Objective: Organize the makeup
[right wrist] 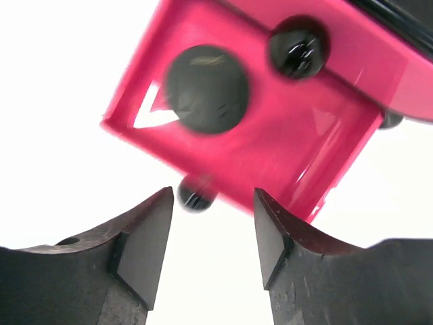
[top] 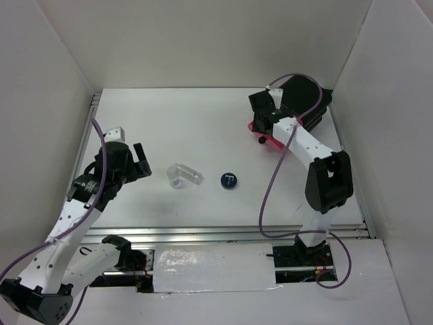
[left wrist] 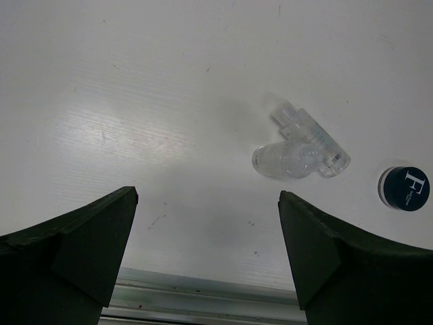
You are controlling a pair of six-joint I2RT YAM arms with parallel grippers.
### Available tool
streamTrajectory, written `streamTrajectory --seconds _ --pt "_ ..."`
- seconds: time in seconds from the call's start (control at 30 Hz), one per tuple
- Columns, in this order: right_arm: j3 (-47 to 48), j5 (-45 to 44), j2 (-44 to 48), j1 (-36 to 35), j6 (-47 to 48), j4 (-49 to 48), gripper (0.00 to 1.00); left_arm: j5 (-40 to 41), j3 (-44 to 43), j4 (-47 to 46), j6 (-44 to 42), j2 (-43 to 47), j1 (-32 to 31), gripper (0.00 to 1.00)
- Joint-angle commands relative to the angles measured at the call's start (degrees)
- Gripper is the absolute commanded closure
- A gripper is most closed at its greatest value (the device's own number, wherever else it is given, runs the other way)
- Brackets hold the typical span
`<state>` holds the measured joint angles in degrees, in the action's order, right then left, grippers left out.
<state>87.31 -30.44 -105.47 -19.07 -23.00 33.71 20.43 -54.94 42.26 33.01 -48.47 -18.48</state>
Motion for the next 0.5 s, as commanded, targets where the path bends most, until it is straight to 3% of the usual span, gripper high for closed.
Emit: streamTrajectory --seconds 0.0,0.1,0.17,0.33,0.47 --pt "-1.8 -0.9 9.1 -4.7 0.3 -2.5 0.41 -1.1 0.2 -2.2 -1.1 0.7 -0.3 0.01" --pt "-5.6 4.6 10.5 -7.5 -1.2 -1.9 0.33 -1.0 0.1 -2.0 -1.1 0.7 -0.2 0.0" --pt "-10.1 6.6 10.5 -10.7 -2.0 -2.4 0.01 -0.8 0.2 -1.9 -0.9 0.9 -0.4 0.01" --pt "-20.8 9.2 12.3 -19.2 -6.6 -8.1 0.0 -0.3 0.3 -1.7 -0.8 0.8 -1.4 0.01" --pt "-25.3 13.5 10.4 -20.2 -9.2 -11.7 0.0 0.3 0.2 -1.4 -0.6 0.8 -2.1 0.01"
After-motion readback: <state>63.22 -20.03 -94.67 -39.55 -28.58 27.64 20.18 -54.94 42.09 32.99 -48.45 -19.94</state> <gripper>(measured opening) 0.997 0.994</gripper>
